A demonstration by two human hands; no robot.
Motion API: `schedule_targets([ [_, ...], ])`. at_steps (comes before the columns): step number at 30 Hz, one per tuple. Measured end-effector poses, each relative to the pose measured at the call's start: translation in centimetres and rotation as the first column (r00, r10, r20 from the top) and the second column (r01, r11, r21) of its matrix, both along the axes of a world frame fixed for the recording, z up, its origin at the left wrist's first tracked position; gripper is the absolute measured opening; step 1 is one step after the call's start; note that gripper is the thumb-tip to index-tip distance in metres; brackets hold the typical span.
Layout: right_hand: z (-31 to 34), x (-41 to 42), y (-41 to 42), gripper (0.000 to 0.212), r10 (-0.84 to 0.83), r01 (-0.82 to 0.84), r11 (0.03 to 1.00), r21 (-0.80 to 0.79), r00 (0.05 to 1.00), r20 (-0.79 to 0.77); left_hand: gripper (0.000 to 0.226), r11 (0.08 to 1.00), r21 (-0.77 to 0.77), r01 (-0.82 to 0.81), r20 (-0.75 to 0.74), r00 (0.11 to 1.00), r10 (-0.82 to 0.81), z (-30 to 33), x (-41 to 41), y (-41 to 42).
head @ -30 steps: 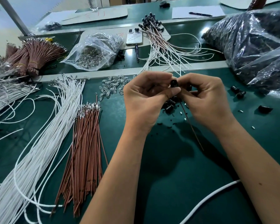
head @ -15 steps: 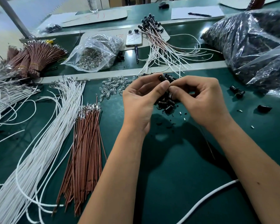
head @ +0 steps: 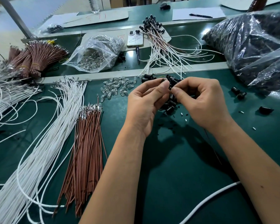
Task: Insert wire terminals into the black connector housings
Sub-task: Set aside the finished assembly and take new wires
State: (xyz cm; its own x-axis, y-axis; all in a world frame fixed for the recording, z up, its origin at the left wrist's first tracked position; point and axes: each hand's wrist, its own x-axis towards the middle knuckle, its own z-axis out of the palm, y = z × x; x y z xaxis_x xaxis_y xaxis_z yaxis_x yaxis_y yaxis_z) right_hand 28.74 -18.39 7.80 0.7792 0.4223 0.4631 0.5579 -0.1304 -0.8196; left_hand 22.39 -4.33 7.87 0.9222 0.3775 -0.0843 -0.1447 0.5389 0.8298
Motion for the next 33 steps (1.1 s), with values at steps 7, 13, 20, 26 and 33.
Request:
schedule_targets([
  [7, -0.5, -0.2, 0.5, 0.010, 0.030, -0.029, 0.999, 0.023, 0.999, -0.018, 0.012, 0.999, 0.053, -0.011, -0.056, 0.998, 0.014, 0.3, -0.2, -0.1],
  [13, -0.5, -0.6, 2.1, 0.012, 0.019, -0.014, 0.998, 0.068, 0.997, -0.069, 0.016, 0.989, 0.093, -0.114, -0.076, 0.990, 0.121, 1.0, -0.4, -0.2],
  [20, 2.5, -0.8, 8.6, 0.030, 0.120, -0.133, 0.987, -0.089, 0.984, -0.131, 0.011, 0.848, 0.341, -0.406, -0.151, 0.866, 0.476, 2.4, -2.4, 5.9],
  [26, 3.4, -2.8, 19.9, 0.024, 0.177, -0.269, 0.844, -0.463, 0.956, -0.233, 0.022, 0.631, 0.611, -0.478, -0.261, 0.631, 0.731, 1.9, -7.3, 13.0],
  [33, 2.1, -6.3, 28.1, 0.025, 0.029, -0.140, 0.769, -0.623, 0.983, -0.184, 0.026, 0.359, 0.917, -0.172, -0.269, 0.395, 0.878, 2.0, -10.8, 16.3],
])
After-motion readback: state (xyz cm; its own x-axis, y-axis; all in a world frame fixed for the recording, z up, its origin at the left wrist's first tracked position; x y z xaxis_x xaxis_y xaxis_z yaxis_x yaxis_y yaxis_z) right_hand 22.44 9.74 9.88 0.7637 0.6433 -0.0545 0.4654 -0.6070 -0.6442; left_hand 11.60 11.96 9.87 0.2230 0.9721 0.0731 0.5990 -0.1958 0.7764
